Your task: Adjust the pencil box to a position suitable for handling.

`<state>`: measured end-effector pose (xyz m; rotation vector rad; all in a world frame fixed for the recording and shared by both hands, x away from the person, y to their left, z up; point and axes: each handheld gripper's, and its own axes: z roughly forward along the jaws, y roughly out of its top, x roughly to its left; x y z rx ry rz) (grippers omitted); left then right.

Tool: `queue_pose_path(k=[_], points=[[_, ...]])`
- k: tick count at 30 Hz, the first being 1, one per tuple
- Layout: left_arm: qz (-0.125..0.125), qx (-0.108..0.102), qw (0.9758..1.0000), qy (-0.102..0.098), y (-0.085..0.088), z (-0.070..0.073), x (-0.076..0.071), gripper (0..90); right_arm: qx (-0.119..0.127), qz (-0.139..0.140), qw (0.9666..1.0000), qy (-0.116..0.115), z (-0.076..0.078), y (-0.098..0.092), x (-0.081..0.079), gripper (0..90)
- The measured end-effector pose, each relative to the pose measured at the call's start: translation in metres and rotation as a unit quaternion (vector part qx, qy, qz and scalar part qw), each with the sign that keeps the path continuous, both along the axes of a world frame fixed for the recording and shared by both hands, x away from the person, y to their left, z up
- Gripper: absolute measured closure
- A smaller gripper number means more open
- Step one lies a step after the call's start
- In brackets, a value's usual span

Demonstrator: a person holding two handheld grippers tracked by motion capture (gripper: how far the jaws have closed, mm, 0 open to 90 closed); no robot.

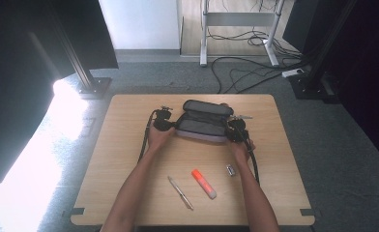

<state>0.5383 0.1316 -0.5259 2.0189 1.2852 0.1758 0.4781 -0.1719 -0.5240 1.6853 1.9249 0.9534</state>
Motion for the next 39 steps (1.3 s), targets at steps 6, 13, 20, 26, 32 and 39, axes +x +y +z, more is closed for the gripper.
queue_pose_path(k=[6, 13, 20, 26, 32, 39], points=[[0.0, -0.01, 0.9998, -0.014, 0.005, 0.009, -0.004, 86.4, -0.007, 0.01, 0.9997, -0.02, 0.007, 0.003, -0.003, 86.8], [-0.002, -0.017, 0.9994, -0.029, 0.007, 0.019, -0.009, 86.3, 0.004, 0.014, 0.9995, -0.029, 0.01, 0.001, -0.004, 86.9], [-0.003, -0.029, 0.9988, -0.04, 0.008, 0.029, -0.014, 86.3, 0.009, 0.018, 0.9987, -0.047, 0.017, 0.0, -0.006, 87.0], [-0.005, -0.035, 0.998, -0.052, 0.008, 0.038, -0.021, 86.3, 0.012, 0.02, 0.9974, -0.069, 0.025, -0.003, -0.01, 87.1], [-0.01, -0.039, 0.9974, -0.059, 0.01, 0.047, -0.028, 86.1, 0.015, 0.025, 0.9964, -0.079, 0.031, -0.004, -0.015, 87.1], [-0.012, -0.041, 0.9968, -0.068, 0.013, 0.053, -0.038, 86.2, 0.012, 0.036, 0.9951, -0.091, 0.039, -0.003, -0.021, 87.1]])
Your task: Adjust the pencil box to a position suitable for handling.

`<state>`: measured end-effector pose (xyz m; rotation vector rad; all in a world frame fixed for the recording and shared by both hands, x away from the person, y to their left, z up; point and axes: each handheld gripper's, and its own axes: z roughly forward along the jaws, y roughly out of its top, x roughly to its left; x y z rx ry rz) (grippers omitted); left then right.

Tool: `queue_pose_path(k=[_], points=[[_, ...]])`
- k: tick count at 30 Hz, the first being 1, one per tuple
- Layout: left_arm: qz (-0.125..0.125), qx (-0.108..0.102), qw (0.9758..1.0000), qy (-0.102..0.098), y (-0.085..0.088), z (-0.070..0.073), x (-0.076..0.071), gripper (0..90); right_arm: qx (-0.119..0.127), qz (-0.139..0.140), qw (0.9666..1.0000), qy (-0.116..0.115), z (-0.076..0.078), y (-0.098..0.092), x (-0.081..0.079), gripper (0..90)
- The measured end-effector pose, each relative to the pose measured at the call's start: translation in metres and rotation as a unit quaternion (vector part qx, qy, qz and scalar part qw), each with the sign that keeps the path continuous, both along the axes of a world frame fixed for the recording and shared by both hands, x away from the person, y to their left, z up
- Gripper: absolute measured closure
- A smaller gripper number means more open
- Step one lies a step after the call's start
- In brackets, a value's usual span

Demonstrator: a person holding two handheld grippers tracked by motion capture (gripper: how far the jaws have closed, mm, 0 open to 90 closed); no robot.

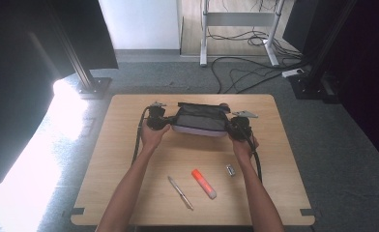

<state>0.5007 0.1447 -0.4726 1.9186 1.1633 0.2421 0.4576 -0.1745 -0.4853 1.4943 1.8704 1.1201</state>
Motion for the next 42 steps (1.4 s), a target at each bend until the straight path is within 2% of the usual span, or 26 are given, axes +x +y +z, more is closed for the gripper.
queue_pose_path(k=[12, 23, 42], points=[[-0.002, -0.004, 0.9998, -0.018, 0.009, 0.014, -0.017, 86.1, -0.004, 0.015, 0.9997, -0.016, 0.01, 0.007, -0.009, 87.1], [0.002, -0.007, 0.9998, -0.017, 0.02, 0.011, -0.028, 86.2, -0.01, 0.031, 0.9992, -0.022, 0.012, 0.017, -0.016, 87.1], [-0.003, 0.0, 0.9998, -0.021, 0.021, 0.009, -0.043, 86.4, -0.017, 0.042, 0.9986, -0.029, 0.012, 0.018, -0.027, 87.1]])
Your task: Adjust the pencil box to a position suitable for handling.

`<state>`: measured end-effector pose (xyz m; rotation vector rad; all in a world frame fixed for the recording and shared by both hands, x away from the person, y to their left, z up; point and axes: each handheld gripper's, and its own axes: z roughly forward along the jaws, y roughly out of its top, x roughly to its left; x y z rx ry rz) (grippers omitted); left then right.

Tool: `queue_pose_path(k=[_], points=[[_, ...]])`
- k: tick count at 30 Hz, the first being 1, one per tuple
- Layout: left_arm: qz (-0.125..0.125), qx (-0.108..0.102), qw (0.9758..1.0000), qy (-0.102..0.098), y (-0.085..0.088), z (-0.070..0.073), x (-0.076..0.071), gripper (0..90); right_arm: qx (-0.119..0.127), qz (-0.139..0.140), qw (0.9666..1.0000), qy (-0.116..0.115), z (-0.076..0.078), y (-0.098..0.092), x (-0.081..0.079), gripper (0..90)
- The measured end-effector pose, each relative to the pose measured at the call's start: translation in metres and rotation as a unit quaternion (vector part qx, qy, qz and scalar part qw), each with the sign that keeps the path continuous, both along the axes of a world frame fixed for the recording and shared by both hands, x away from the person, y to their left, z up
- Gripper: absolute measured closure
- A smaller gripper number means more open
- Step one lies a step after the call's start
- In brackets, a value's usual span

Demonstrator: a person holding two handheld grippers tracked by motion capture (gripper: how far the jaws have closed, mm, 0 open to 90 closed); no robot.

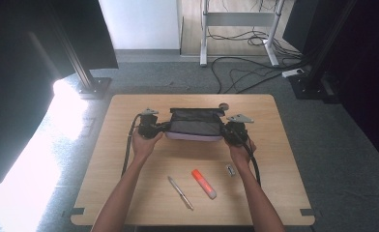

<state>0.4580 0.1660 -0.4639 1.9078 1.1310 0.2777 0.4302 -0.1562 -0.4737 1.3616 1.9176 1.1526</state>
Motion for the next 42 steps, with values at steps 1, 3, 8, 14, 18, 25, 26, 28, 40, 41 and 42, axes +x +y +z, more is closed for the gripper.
queue_pose_path(k=[1, 3, 8, 14, 18, 25, 26, 28, 40, 41, 42], points=[[-0.001, 0.001, 1.0, -0.001, 0.0, 0.001, -0.001, 86.4, 0.0, 0.001, 1.0, -0.001, 0.0, 0.0, -0.001, 87.1], [-0.001, 0.002, 1.0, -0.003, 0.002, 0.001, -0.004, 86.4, -0.002, 0.004, 1.0, -0.002, 0.001, 0.001, -0.002, 87.1], [-0.002, 0.006, 1.0, -0.003, 0.005, 0.0, -0.013, 86.4, -0.002, 0.012, 0.9999, -0.003, 0.0, 0.004, -0.008, 87.1], [-0.009, 0.011, 0.9999, 0.003, 0.007, -0.007, -0.021, 86.4, -0.01, 0.02, 0.9997, 0.006, -0.01, 0.008, -0.013, 87.1], [-0.014, 0.014, 0.9998, 0.004, 0.008, -0.011, -0.027, 86.3, -0.017, 0.027, 0.9995, 0.008, -0.014, 0.008, -0.018, 87.2], [-0.017, 0.019, 0.9996, 0.012, 0.007, -0.022, -0.032, 86.3, -0.021, 0.029, 0.9992, 0.018, -0.026, 0.009, -0.026, 87.1], [-0.017, 0.02, 0.9995, 0.016, 0.007, -0.023, -0.032, 86.3, -0.022, 0.029, 0.9991, 0.022, -0.028, 0.009, -0.026, 87.1], [-0.015, 0.02, 0.9995, 0.02, 0.006, -0.027, -0.033, 86.1, -0.025, 0.029, 0.9989, 0.027, -0.031, 0.01, -0.025, 87.1], [-0.012, 0.033, 0.998, 0.052, 0.001, -0.052, -0.032, 83.0, -0.035, 0.029, 0.9958, 0.079, -0.052, 0.011, -0.018, 86.7], [-0.012, 0.033, 0.9979, 0.054, 0.001, -0.052, -0.031, 82.3, -0.035, 0.029, 0.9956, 0.082, -0.053, 0.011, -0.017, 86.6], [-0.012, 0.033, 0.9979, 0.053, 0.001, -0.052, -0.031, 82.0, -0.038, 0.03, 0.9954, 0.082, -0.054, 0.011, -0.017, 86.5]])
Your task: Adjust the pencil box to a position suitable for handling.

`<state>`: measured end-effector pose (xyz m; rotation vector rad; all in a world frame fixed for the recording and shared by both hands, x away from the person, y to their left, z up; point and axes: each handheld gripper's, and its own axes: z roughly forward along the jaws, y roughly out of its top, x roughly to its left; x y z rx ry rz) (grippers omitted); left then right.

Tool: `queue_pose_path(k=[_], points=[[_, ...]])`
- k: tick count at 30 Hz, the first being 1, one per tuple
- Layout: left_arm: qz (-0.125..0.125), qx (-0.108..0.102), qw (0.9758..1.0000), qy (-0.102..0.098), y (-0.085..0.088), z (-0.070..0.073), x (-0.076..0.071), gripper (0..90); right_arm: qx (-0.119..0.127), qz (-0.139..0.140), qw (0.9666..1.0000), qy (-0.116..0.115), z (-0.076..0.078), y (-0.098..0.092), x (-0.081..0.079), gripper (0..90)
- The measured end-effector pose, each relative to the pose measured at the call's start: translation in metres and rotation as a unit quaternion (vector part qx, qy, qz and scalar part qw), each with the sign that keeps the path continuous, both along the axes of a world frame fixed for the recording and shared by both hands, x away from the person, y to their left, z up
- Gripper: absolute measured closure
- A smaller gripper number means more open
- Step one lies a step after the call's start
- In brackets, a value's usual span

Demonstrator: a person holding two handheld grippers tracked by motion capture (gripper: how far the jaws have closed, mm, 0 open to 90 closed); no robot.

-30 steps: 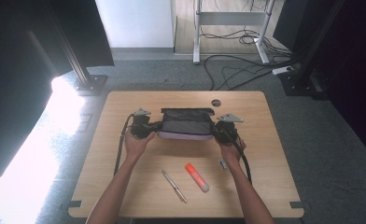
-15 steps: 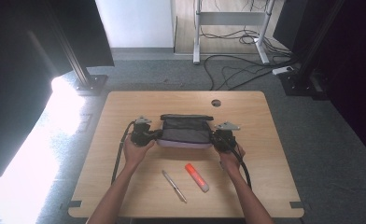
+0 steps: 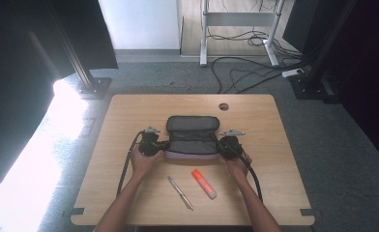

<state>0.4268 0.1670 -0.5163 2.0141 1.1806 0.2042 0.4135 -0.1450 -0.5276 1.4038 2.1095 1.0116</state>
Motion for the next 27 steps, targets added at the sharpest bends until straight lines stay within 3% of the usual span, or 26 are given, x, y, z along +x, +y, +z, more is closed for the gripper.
queue_pose_path(k=[7, 12, 17, 22, 27], points=[[-0.002, 0.001, 1.0, 0.0, -0.001, -0.001, 0.0, 77.0, -0.003, 0.0, 1.0, 0.006, -0.002, 0.001, 0.002, 85.4], [0.005, 0.02, 0.9998, 0.004, -0.006, -0.006, -0.001, 52.8, -0.013, 0.005, 0.9999, 0.001, -0.003, 0.003, 0.001, 78.6], [0.009, 0.037, 0.9992, -0.013, -0.012, -0.007, -0.003, 29.3, -0.021, 0.009, 0.9997, -0.01, -0.001, 0.006, -0.002, 65.9], [0.023, 0.026, 0.9988, -0.034, -0.011, -0.002, -0.003, 20.4, -0.034, 0.011, 0.9993, -0.016, 0.002, 0.006, -0.004, 60.6], [0.025, 0.012, 0.9988, -0.04, -0.005, 0.005, -0.005, 19.9, -0.015, 0.016, 0.9989, -0.041, 0.009, 0.002, -0.008, 50.5]])
